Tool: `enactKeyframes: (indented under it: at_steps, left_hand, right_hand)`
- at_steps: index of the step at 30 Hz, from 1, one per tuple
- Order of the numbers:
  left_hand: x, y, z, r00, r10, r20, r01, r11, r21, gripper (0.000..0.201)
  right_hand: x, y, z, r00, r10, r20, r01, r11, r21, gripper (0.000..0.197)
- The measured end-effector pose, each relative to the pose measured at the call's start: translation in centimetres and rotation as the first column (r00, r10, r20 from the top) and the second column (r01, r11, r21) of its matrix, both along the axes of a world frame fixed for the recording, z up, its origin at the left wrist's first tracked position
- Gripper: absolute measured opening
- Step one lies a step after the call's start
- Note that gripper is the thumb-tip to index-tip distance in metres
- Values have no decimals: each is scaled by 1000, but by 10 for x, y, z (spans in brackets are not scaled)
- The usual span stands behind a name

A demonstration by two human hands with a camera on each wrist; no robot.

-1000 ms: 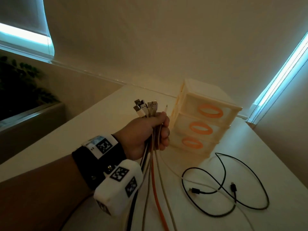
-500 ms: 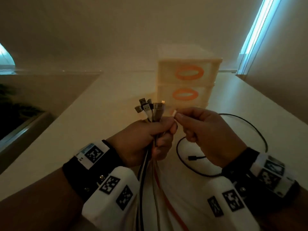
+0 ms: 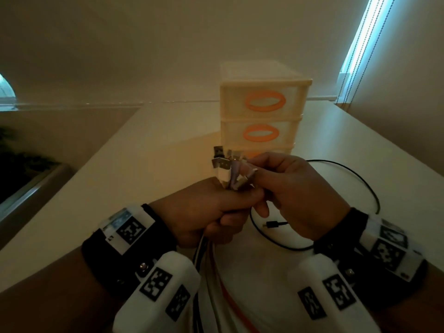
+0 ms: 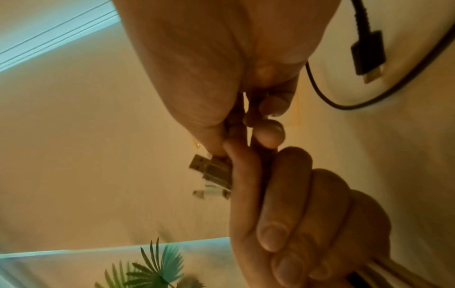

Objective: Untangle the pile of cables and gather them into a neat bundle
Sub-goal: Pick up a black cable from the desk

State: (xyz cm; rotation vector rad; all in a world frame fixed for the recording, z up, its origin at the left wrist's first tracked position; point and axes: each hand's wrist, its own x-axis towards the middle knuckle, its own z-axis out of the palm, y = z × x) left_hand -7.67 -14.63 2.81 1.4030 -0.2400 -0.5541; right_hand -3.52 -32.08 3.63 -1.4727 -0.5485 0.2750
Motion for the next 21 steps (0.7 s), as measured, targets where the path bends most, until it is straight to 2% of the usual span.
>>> enactKeyframes:
  at_steps: [3,6,8,11,15,17,19,21]
  left_hand:
    - [0,-4,4,998,64,-26,-64,998,1,38]
    - [2,-3,12,969,247,-16,-247,961,-121,47]
    - [4,1,15,921,385,52,-372,913,-170,56]
    - [6,5,16,834,508,216,-491,861,-134,61]
    - [0,6,20,755,577,311,-598,801,-36,54]
    - [-2,8,25,739,592,322,-633,773,31,54]
    - [-2,12,29,747,602,280,-637,770,42,56]
    - [-1,16,32,777,598,198,-607,795,-20,59]
  right_hand:
    - [-6,4,1,1000,-21,0,21,1000,0,27]
    - [-5,5,-1,996,-85,-33,84,996,-20,23]
    - [-5,6,-3,995,-75,-62,71,996,-62,25]
    - [-12,16,2,987,38,-158,-55,993,-105,30]
    - [-32,38,22,930,174,-325,-189,982,-15,31]
    - [-38,48,30,908,179,-378,-202,979,-23,30]
    - [-42,56,33,887,166,-430,-215,974,-68,33]
    - [-45,66,35,898,117,-424,-183,976,-119,31]
